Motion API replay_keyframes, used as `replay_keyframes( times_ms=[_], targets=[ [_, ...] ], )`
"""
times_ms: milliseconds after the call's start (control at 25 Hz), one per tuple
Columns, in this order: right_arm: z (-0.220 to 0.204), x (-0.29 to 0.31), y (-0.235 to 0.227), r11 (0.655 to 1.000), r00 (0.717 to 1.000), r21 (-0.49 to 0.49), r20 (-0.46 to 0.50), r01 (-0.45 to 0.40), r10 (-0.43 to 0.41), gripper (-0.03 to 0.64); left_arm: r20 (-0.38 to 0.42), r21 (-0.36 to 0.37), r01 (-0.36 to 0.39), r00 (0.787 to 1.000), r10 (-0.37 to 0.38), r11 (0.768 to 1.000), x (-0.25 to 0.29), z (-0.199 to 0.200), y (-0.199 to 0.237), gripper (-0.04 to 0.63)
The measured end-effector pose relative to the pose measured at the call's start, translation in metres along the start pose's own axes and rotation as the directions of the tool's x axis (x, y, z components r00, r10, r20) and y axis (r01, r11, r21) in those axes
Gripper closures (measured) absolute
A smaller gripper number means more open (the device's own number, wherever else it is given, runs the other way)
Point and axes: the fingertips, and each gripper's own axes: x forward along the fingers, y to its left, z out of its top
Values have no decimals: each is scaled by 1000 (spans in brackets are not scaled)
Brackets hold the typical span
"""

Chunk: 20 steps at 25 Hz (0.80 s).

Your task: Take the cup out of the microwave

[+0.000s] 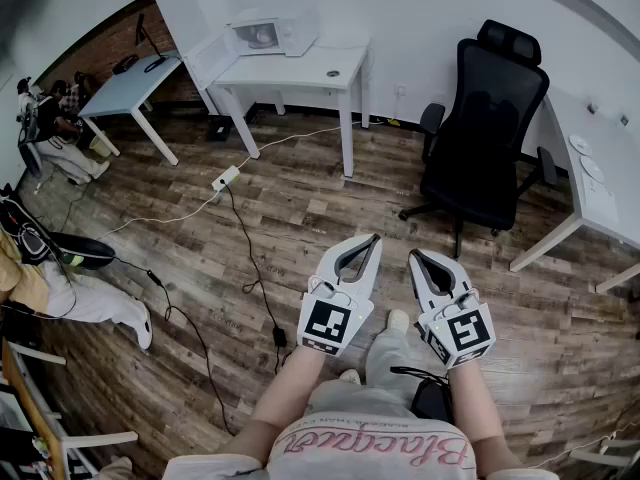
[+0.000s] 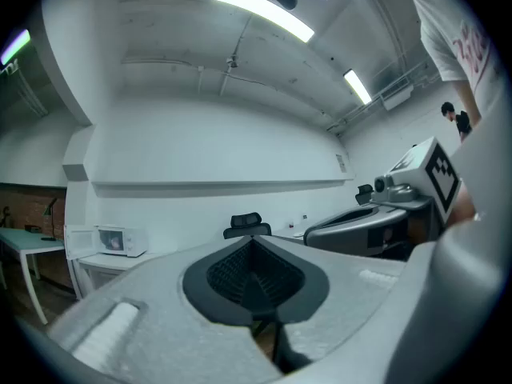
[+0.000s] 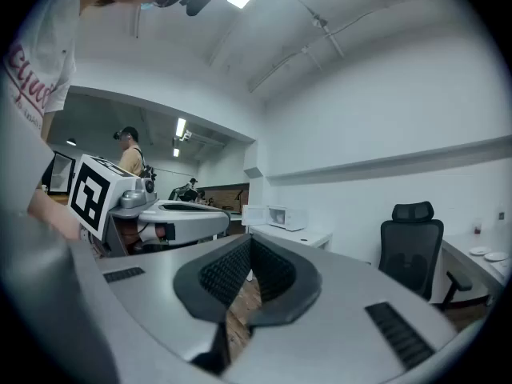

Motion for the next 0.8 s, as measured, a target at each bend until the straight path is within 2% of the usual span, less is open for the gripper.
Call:
replay_keyframes(
  times_ms=[160,360,600,800],
  targets=[
    [16,-10,25,1000,999,-3,38,8,-7,606,-11,-5,-25,1000,25,1000,-27,4,-3,591],
    [21,-20,40,1000,999,-5,35,5,-5,606,-15,-44,-18,1000,17,999,-44,5,-12,591],
    [20,-15,49,1000,999,1,41,-15,15,606,-21,-18,8,1000,-9,1000,-50,7,-11,591],
    [23,3,39,1000,998,-13,50,-26,26,606,-8,-5,-11,1000,11,1000,-40,11,3,591]
  ],
)
